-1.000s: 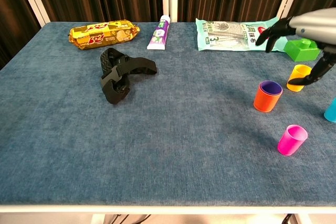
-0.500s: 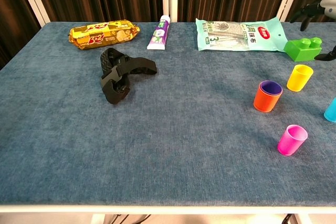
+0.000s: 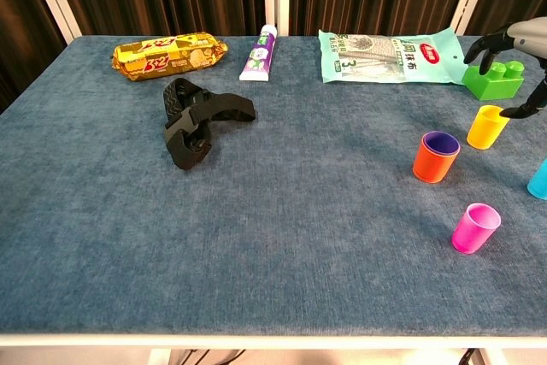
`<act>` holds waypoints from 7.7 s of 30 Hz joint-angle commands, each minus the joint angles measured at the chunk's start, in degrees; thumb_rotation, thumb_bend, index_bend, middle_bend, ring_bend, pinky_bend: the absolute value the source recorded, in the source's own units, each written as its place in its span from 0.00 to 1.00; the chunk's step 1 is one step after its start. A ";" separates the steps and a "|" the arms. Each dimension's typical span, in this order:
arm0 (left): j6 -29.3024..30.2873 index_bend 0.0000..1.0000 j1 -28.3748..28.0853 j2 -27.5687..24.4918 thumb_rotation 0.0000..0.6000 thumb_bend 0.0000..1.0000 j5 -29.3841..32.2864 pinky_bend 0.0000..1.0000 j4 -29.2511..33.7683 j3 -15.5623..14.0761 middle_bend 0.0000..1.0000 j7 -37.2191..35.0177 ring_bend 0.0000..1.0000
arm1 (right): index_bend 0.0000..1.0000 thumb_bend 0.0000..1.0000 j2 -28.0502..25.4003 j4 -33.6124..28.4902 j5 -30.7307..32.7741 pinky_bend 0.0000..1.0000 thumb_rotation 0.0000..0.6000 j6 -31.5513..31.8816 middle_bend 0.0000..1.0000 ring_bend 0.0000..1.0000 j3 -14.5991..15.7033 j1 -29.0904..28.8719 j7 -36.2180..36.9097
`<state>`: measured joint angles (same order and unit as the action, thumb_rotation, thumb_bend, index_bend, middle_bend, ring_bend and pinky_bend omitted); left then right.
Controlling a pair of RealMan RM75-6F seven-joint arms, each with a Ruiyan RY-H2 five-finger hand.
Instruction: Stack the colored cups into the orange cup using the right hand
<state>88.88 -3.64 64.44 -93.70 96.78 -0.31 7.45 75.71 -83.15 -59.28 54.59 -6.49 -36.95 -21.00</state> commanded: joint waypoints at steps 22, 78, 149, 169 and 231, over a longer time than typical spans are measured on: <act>0.26 0.03 0.32 0.25 1.00 0.00 0.05 0.00 -0.25 -0.22 0.05 -0.03 0.00 | 0.30 0.16 0.21 -2.61 4.10 0.00 1.00 -0.88 0.33 0.00 2.06 -0.45 -7.91; 0.82 0.03 0.69 0.11 1.00 0.00 0.13 0.00 -0.83 -0.20 0.05 -1.70 0.00 | 0.33 0.22 -4.50 -18.54 -6.59 0.00 1.00 2.24 0.35 0.08 3.39 1.39 -6.64; 1.22 0.03 1.28 0.38 1.00 0.00 -0.95 0.00 -1.14 -0.92 0.05 -1.79 0.00 | 0.49 0.26 1.52 -4.56 -18.12 0.00 1.00 15.93 0.46 0.12 7.06 17.79 -5.55; 1.76 0.03 1.73 0.57 1.00 0.00 -0.67 0.00 -1.88 -0.89 0.05 -2.77 0.00 | 0.51 0.26 0.21 -16.43 -17.03 0.00 1.00 13.02 0.47 0.12 1.30 12.27 -11.24; 1.67 0.03 2.22 0.99 1.00 0.00 0.09 0.00 -3.51 -0.97 0.05 -4.60 0.00 | 0.37 0.16 -0.57 -19.89 -24.92 0.00 1.00 7.77 0.37 0.05 11.39 14.63 -12.92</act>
<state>90.53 -1.44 65.42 -93.61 93.29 -1.27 2.87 74.83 -103.31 -84.31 62.15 4.99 -22.48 -33.61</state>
